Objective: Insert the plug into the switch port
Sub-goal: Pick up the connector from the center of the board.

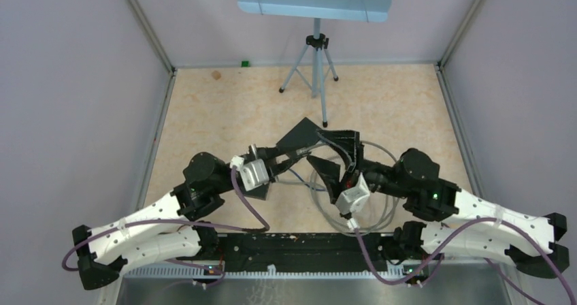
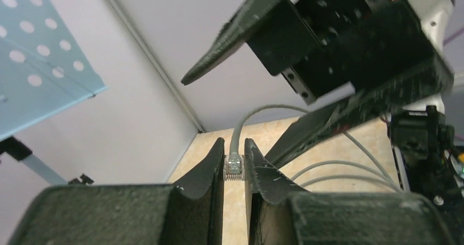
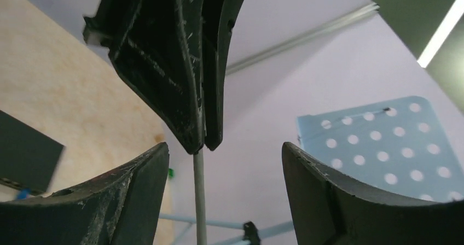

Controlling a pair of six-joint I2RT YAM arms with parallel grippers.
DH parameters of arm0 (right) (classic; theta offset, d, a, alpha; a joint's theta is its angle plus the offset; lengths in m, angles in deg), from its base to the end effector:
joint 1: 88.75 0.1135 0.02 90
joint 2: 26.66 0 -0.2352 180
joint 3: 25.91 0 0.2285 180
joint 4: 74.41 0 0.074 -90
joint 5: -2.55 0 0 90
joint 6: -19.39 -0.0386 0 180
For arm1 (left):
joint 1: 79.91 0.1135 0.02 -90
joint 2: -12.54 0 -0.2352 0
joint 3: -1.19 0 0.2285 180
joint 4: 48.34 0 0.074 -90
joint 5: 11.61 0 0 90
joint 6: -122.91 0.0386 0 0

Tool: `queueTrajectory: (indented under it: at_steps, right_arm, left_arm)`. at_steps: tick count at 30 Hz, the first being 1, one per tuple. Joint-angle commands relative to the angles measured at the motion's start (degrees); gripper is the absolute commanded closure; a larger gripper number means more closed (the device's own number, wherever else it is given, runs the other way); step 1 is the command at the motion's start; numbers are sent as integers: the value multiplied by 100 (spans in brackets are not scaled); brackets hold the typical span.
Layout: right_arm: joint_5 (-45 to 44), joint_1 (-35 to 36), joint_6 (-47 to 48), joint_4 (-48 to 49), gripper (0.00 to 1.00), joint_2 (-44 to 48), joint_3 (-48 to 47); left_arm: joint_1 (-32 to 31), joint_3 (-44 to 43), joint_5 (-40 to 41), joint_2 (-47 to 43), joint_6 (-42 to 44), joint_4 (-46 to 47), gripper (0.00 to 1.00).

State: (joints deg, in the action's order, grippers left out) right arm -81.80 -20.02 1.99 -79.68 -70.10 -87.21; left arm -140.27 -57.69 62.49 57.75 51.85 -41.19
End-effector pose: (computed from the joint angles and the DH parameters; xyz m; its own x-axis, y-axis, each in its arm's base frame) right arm 0.0605 0.1658 0.3698 0.9418 -0.1983 -0.2714 -0.2123 0.2750 -0.9377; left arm 0.0799 -0.1618 0.3739 0.4787 -0.2101 -0.8525 0.8534 0.3396 0.3955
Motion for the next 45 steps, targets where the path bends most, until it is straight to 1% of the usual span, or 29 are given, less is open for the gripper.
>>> queueTrajectory:
  at_steps: [1, 3, 4, 6, 7, 9, 12, 16, 19, 23, 33, 36, 40, 43, 44, 45]
  right_arm:
    - [1285, 62, -2330, -2195, 28, 7, -1063]
    - [1465, 56, -3069, -2609, 29, -110, -1485]
    - [1625, 54, -3241, -2879, 30, -182, -1645]
    - [1890, 54, -3421, -3351, 31, -310, -1912]
    - [1997, 55, -3509, -3515, 33, -362, -2016]
    - [2124, 53, -3582, -3700, 39, -437, -2115]
    - [2041, 53, -3622, -3672, 44, -448, -2092]
    - [1737, 54, -3675, -3253, 54, -373, -1919]
    - [1472, 51, -3717, -2873, 56, -354, -1766]
    - [1492, 56, -3725, -2547, 58, -379, -1648]
    - [1787, 61, -3732, -2352, 69, -425, -1587]
    - [1895, 56, -3735, -2345, 76, -390, -1556]
    - [1980, 57, -3683, -2368, 82, -377, -1519]
    - [2038, 59, -3691, -2340, 93, -369, -1496]
    - [2063, 59, -3691, -2338, 99, -361, -1489]
    - [2101, 60, -3680, -2340, 100, -361, -1484]
  left_arm:
    - [-17, -503, -986, -208, 1209, -841, 100]
    - [-15, -738, -1635, -215, 1819, -1551, 100]
    - [-14, -873, -1949, -207, 2067, -1883, 100]
    - [-18, -1080, -2373, -197, 2431, -2465, 100]
    - [-20, -1148, -2555, -206, 2568, -2707, 100]
    - [-18, -1236, -2799, -212, 2759, -2888, 100]
    - [-13, -1265, -2916, -221, 2783, -2899, 100]
    - [-19, -1256, -2953, -213, 2724, -2869, 100]
    - [-13, -1230, -2961, -223, 2665, -2790, 100]
    - [-11, -1191, -2937, -231, 2562, -2676, 100]
    - [-18, -1095, -2855, -254, 2473, -2511, 100]
    - [-12, -1072, -2807, -286, 2466, -2497, 100]
    - [-18, -1035, -2784, -328, 2452, -2431, 100]
    - [-16, -1018, -2771, -330, 2453, -2450, 100]
    - [-15, -1014, -2771, -329, 2448, -2448, 100]
    - [-15, -1005, -2765, -329, 2441, -2456, 100]
